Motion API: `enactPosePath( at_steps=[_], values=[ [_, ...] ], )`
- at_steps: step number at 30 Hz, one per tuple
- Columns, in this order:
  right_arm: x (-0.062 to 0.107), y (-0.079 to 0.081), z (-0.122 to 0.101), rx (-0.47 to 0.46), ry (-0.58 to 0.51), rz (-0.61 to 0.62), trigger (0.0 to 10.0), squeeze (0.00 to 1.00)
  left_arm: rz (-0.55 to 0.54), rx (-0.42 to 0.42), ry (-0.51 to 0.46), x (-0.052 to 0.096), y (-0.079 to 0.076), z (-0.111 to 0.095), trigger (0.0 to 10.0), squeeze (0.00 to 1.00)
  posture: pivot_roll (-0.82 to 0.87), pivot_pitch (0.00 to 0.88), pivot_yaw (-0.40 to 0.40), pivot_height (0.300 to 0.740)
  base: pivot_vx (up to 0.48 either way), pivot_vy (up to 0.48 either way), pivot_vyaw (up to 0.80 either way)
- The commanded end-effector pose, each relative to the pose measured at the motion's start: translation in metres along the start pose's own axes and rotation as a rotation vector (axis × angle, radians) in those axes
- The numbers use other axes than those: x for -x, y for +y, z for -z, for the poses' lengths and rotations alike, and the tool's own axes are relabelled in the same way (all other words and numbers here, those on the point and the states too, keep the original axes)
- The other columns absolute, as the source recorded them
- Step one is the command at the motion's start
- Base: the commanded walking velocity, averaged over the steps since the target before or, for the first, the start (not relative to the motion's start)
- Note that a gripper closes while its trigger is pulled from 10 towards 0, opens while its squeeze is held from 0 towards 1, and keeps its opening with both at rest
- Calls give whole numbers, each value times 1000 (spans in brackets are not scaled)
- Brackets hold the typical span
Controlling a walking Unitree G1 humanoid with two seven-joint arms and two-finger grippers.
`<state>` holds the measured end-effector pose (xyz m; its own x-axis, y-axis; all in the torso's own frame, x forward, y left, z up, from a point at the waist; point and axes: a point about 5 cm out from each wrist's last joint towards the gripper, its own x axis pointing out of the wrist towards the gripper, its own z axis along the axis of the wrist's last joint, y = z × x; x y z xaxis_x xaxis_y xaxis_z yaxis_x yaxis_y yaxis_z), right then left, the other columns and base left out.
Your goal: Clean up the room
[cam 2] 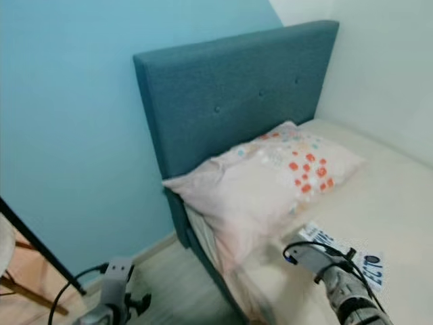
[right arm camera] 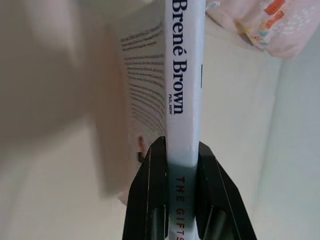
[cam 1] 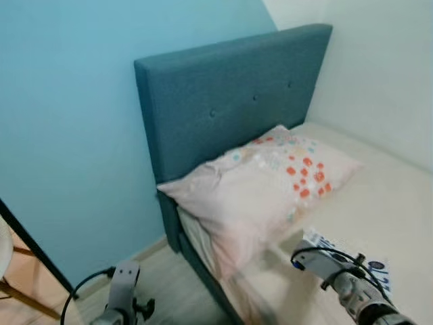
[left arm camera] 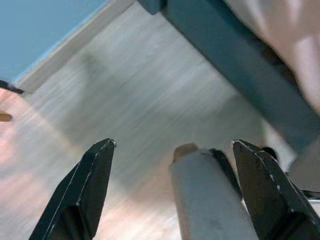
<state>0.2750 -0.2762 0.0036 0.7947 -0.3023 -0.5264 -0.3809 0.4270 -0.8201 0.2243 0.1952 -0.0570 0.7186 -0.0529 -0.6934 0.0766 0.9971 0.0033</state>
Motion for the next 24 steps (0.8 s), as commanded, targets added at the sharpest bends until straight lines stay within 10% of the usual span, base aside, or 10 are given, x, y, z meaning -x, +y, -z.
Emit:
enactPosePath(
  at_steps=[1, 15, 19, 24],
  values=[
    [-1, -3, -2, -5, -8, 16, 10000, 0, -13, -20, -2, 1, 6, -1, 10000, 0, -105, 0, -1, 604, 0, 0, 0],
    [4, 26, -23, -98, -92, -86, 10000, 0, -22, -48, -31, 1, 12, -7, 10000, 0, -79, 6, 9, 567, 0, 0, 0],
    [9, 47, -59, -446, -163, -289, 10000, 0, -21, -64, -27, 2, 14, -5, 10000, 0, -69, 15, 12, 567, 0, 0, 0],
    [8, 46, -63, -481, -167, -301, 10000, 0, -22, -70, -27, 3, 14, -5, 10000, 0, -68, 17, 12, 567, 0, 0, 0]
  ],
)
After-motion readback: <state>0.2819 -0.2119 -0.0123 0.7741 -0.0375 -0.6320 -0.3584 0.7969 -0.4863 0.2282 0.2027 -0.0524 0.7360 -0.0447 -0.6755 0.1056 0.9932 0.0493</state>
